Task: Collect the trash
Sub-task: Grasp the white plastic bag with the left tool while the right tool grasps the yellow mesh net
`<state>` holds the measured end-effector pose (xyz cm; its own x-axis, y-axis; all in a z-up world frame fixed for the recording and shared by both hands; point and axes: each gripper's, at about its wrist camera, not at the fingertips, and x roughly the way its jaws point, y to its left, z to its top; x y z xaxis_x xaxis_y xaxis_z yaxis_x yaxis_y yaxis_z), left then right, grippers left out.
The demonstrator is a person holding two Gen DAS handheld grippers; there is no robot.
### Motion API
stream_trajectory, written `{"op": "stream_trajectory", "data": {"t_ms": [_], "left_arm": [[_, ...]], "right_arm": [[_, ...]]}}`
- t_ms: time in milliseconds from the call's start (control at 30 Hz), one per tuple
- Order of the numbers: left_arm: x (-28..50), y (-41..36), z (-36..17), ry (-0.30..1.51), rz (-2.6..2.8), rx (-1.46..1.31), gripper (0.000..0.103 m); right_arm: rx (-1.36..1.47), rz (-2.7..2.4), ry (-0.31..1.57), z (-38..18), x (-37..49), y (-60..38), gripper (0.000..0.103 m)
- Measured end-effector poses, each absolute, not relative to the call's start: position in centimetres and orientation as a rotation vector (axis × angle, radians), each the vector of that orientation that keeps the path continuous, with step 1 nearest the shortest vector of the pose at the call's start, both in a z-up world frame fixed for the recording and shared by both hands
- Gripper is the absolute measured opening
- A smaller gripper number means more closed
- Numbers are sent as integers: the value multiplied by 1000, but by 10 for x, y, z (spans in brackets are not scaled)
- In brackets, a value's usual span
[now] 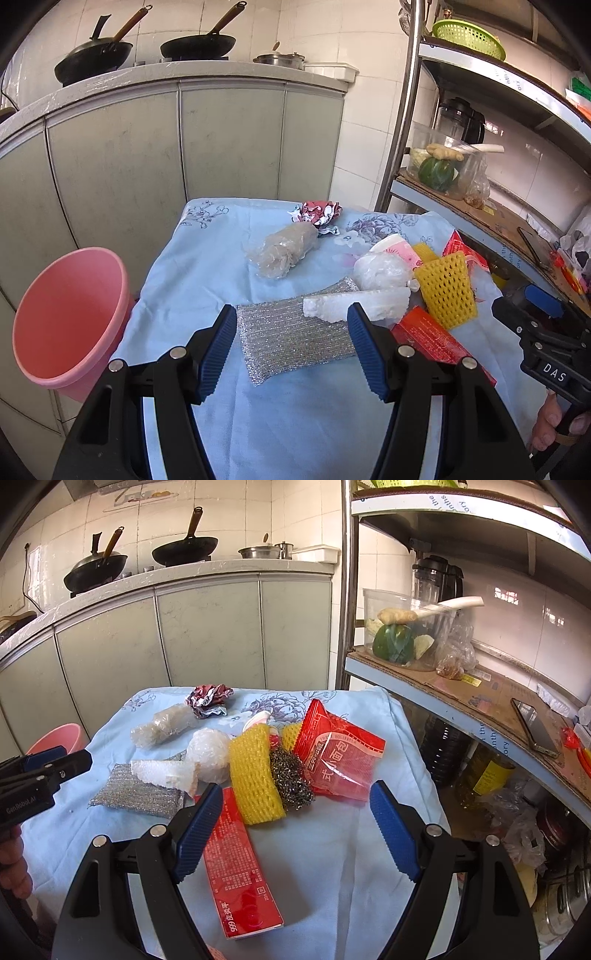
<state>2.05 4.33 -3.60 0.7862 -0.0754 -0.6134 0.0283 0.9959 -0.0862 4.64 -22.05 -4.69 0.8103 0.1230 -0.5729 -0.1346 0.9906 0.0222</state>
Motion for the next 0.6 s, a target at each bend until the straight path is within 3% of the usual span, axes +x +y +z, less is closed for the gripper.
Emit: {"op": "stream_trajectory", "data": {"t_ms": [133, 367, 600], "left_arm": [[27, 50, -44, 697, -51, -66, 61], [46, 59, -71, 817, -32, -108, 61], [61, 34, -48, 773, -165, -117, 60]], "right_arm": [[-12, 166, 621, -49, 48, -222, 82], [8, 230, 655, -51, 55, -222, 68], [60, 276, 685, -53, 64, -227, 67]]}}
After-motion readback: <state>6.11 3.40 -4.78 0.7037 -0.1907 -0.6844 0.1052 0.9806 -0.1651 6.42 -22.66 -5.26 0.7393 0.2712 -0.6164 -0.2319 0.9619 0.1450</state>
